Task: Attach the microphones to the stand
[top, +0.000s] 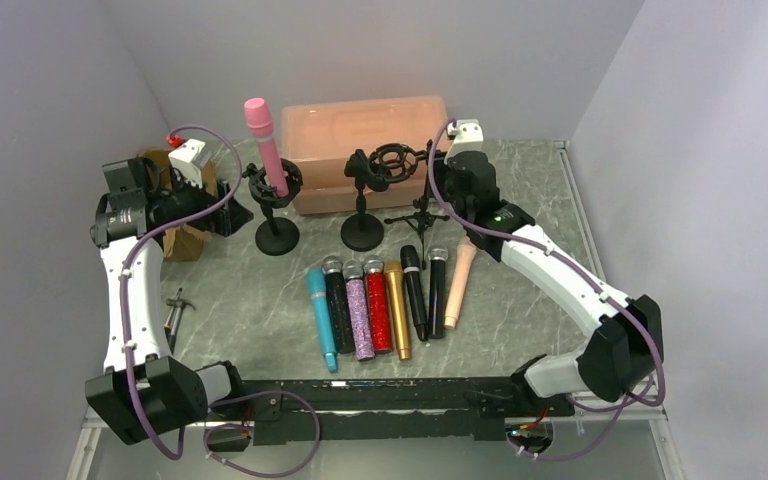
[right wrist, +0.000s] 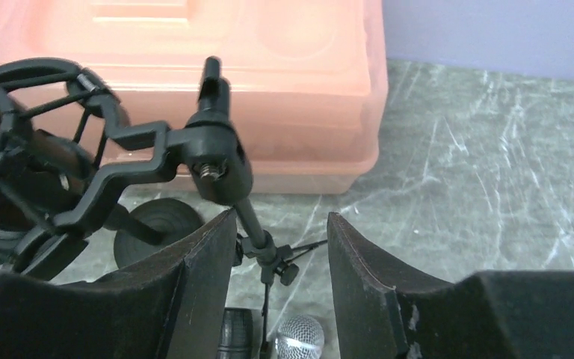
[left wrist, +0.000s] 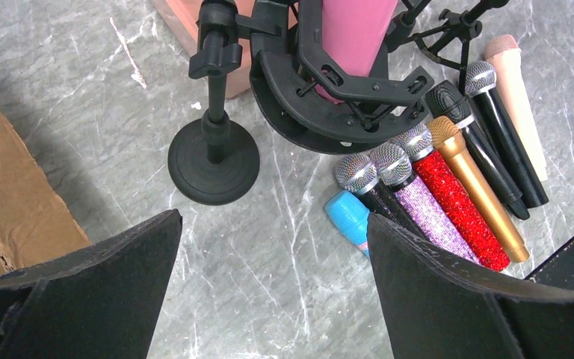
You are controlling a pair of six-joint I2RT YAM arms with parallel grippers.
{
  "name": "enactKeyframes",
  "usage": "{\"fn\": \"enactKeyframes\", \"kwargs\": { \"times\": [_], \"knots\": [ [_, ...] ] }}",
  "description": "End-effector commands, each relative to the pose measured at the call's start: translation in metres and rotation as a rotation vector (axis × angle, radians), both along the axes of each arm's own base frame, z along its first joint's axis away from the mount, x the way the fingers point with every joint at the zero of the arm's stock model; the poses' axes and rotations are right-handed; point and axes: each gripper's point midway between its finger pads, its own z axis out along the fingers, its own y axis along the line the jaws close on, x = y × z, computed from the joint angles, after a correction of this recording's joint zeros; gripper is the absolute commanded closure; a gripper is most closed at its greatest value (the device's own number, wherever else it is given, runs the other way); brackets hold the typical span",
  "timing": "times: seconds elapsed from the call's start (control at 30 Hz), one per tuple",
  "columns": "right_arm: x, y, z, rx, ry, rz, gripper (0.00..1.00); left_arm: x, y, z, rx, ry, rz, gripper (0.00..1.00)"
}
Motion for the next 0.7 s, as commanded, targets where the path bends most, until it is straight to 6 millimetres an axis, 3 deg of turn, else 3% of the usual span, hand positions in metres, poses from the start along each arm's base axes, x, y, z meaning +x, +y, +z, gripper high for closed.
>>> {"fn": "enactKeyframes", "kwargs": {
  "times": [0.0,0.27,0.3,0.4,0.53,0.67],
  "knots": [
    [0.014,0.028,0.038,0.072,-0.186,0.149,0.48,-0.003,-0.003,0.016,0.007,-0.062,-0.02,0.01],
    [0.031,0.043,0.022,0.061,-0.188,0.197,0.48,-0.003,-0.003,0.011,0.011,-0.068,-0.024,0.01],
    [0.034,0.044,0.02,0.054,-0.185,0.198,0.51,-0.003,-0.003,0.011,0.01,-0.065,-0.024,0.01],
    [0.038,0.045,0.017,0.024,-0.184,0.23,0.75,-0.004,-0.003,0.009,0.016,-0.063,-0.027,0.0],
    [0.036,0.042,0.034,0.025,-0.243,0.294,0.96,-0.004,-0.002,0.005,0.026,-0.064,-0.027,0.01],
    [0.033,0.035,0.049,-0.017,-0.312,0.323,1.0,-0.004,-0.002,0.003,0.022,-0.059,-0.031,0.01]
  ]
}}
